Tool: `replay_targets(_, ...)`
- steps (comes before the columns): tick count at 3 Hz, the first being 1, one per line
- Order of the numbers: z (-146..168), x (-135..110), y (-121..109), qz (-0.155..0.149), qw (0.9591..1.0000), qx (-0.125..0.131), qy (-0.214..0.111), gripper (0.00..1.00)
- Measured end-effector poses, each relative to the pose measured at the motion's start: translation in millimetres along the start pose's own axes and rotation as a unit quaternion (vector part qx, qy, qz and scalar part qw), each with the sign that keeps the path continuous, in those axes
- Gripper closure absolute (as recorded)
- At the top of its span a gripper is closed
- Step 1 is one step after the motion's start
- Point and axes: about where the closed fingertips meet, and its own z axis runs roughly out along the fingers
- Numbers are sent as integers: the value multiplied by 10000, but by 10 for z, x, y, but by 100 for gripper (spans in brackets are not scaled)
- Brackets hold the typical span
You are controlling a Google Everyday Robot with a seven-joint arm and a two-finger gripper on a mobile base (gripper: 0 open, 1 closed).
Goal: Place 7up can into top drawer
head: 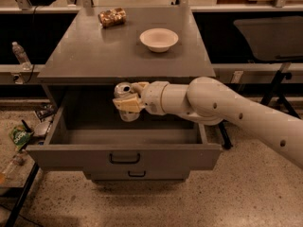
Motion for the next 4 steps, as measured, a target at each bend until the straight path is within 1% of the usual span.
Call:
replay_targets(1, 108, 228, 104, 176, 9997, -164, -45, 100)
replay_targets(2, 269, 542, 186, 352, 9982, -485, -54, 100)
replay_targets(3, 371, 763, 235, 295, 9973, -671, -54, 83)
replay_targets(4, 486, 857, 230, 106, 9968, -785, -117, 60)
